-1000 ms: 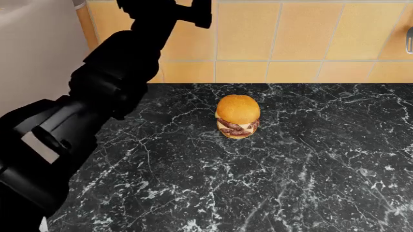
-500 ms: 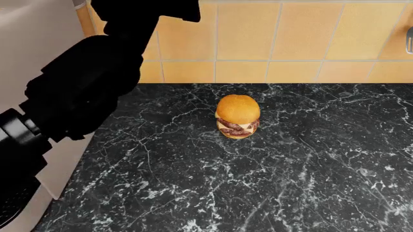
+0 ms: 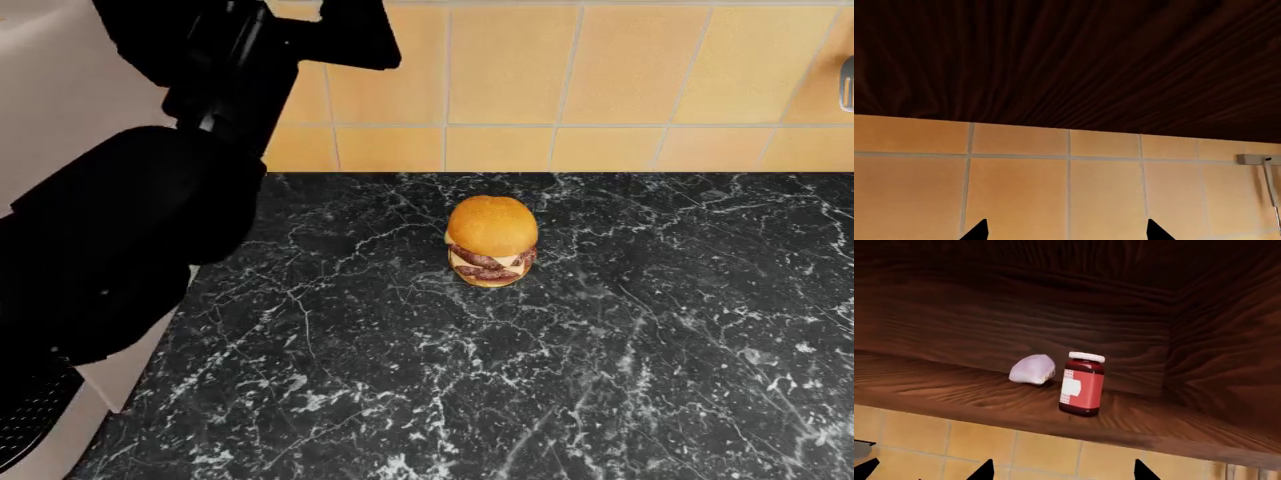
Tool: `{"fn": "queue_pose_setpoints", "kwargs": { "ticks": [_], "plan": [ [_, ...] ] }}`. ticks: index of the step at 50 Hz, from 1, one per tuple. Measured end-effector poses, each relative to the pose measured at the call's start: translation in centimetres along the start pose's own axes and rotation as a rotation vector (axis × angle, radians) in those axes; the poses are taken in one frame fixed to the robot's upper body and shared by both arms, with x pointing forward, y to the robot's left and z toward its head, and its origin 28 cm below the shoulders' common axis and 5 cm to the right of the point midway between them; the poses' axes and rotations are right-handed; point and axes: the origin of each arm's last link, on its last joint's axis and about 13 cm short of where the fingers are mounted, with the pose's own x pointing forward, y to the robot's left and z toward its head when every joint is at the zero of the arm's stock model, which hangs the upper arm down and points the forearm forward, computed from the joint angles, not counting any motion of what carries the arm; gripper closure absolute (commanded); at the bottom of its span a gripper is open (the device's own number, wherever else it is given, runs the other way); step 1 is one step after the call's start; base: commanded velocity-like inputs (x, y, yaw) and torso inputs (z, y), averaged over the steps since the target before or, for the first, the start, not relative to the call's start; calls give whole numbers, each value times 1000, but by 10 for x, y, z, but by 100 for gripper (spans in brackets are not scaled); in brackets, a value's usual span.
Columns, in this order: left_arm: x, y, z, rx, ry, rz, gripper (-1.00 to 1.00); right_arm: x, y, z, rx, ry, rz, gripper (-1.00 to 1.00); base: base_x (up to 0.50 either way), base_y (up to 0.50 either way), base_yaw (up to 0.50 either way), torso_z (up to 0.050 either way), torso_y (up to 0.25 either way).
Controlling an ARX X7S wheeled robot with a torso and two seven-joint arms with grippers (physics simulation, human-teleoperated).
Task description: Pick the jam and jam from the counter and place them in the cabinets closest to them.
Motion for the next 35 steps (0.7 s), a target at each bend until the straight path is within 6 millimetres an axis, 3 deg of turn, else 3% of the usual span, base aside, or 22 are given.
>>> {"fn": "queue_pose_setpoints", "kwargs": {
  "ticks": [16,35],
  "plan": [
    [-35,-15,15,-36,-39,-50,-100,-21,3,-23,26,16,20,-100,0,0,0,0,0],
    [-55,-20,26,-60,-73,-61,-100,-55,8,-54,70,24,69,-100,0,0,0,0,0]
  ]
}}
